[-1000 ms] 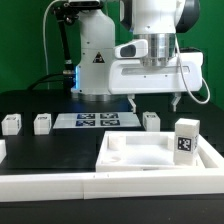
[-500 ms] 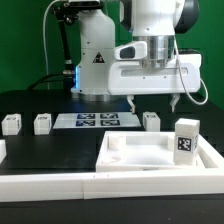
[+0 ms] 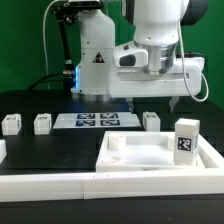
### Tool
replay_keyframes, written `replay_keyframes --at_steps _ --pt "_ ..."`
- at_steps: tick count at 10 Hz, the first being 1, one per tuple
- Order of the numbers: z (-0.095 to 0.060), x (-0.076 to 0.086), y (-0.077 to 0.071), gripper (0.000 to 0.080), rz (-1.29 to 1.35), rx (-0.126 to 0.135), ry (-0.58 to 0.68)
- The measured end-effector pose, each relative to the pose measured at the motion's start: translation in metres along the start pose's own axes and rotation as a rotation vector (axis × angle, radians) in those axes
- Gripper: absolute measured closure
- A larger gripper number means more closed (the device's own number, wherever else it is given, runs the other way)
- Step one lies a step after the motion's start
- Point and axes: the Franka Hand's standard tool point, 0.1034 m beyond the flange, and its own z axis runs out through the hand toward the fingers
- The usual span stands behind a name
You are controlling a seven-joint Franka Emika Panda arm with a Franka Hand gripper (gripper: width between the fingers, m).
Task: Assemble square table
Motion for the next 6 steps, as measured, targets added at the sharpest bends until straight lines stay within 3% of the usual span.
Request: replay_keyframes --at_steps 6 --pt "0.0065 -0.001 -0.0005 0.015 0.028 -0.009 -0.373"
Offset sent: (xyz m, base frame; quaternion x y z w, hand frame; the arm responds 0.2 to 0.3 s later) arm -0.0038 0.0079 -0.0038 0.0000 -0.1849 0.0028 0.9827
